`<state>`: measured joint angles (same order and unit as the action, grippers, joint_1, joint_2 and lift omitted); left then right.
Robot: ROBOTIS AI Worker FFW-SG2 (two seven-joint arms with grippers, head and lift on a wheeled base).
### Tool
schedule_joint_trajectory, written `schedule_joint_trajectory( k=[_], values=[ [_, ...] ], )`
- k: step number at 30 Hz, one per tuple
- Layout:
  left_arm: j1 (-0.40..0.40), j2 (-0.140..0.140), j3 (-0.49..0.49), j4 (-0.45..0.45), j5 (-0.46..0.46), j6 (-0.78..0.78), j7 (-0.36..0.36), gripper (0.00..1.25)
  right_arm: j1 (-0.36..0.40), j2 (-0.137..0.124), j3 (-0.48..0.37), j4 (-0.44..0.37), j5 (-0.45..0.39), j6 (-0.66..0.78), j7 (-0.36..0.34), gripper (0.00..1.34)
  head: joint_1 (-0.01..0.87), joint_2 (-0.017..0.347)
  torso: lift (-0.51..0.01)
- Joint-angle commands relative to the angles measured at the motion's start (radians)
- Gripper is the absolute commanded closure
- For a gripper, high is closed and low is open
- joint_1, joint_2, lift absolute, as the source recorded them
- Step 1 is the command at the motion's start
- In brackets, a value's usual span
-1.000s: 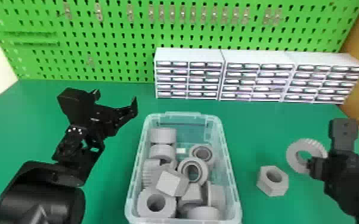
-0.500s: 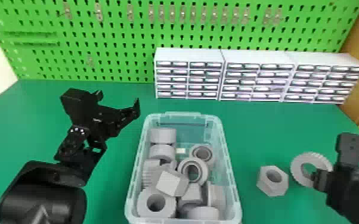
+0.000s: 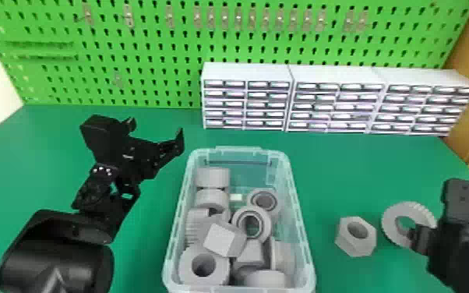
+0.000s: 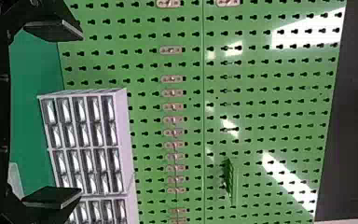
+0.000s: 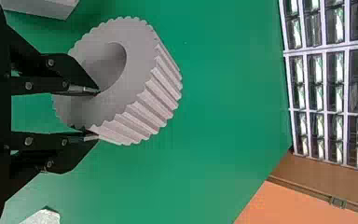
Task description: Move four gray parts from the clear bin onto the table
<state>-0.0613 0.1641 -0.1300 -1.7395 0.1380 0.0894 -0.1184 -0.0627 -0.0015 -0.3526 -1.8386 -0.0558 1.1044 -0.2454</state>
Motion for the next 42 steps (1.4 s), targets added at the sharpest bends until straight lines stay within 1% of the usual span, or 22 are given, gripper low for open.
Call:
schedule_joint_trajectory(
  k=[1,3,5,9,16,26,27,30,32,36,37,42],
  values=[
    [0.000,0.000,-0.002,0.000,0.000,0.003,-0.001,0.11,0.003,0.002,0.000,0.004,-0.006,-0.015,0.000,0.98,0.678,0.034,-0.050],
    [0.000,0.000,-0.002,0.000,-0.002,0.003,-0.003,0.11,0.006,0.002,0.000,0.009,-0.015,-0.024,0.000,0.98,0.678,0.034,-0.050],
    [0.000,0.000,-0.002,0.000,-0.002,0.003,-0.003,0.11,0.011,0.002,-0.008,0.018,-0.042,-0.049,0.000,0.98,0.678,0.034,-0.050],
    [0.000,0.000,0.000,0.000,-0.002,0.006,-0.007,0.11,0.014,0.002,-0.045,0.056,-0.156,-0.090,0.000,0.98,0.678,0.034,-0.050],
    [0.000,0.000,-0.002,0.000,-0.002,0.007,-0.010,0.11,0.018,0.002,-0.025,0.073,-0.193,-0.116,0.000,0.98,0.678,0.034,-0.050],
    [0.000,0.000,0.000,0.000,-0.003,0.016,-0.020,0.11,0.012,0.002,-0.046,0.088,-0.331,-0.159,0.000,0.98,0.678,0.034,-0.050],
    [0.000,0.000,0.000,0.000,-0.003,0.018,-0.024,0.11,0.007,0.002,-0.048,0.082,-0.357,-0.153,-0.011,0.98,0.678,0.034,-0.050],
    [-0.003,0.000,-0.005,0.000,-0.009,0.026,-0.032,0.11,0.006,0.002,-0.037,0.047,-0.437,-0.139,-0.092,0.98,0.678,0.034,-0.050],
    [-0.005,0.000,-0.006,0.000,-0.011,0.030,-0.037,0.11,0.006,0.002,-0.026,0.024,-0.473,-0.127,-0.146,0.98,0.678,0.034,-0.050],
    [-0.005,0.000,-0.006,0.000,-0.018,0.036,-0.043,0.11,0.009,0.002,-0.028,-0.005,-0.631,-0.098,-0.293,0.99,0.678,0.034,-0.050],
    [-0.005,0.000,-0.006,0.000,-0.018,0.039,-0.046,0.11,0.009,0.002,-0.029,-0.010,-0.659,-0.089,-0.324,0.99,0.678,0.034,-0.050],
    [-0.005,0.002,-0.005,0.002,-0.023,0.046,-0.053,0.11,0.004,0.002,-0.045,-0.024,-0.751,-0.040,-0.430,0.99,0.678,0.034,-0.050]
  ],
)
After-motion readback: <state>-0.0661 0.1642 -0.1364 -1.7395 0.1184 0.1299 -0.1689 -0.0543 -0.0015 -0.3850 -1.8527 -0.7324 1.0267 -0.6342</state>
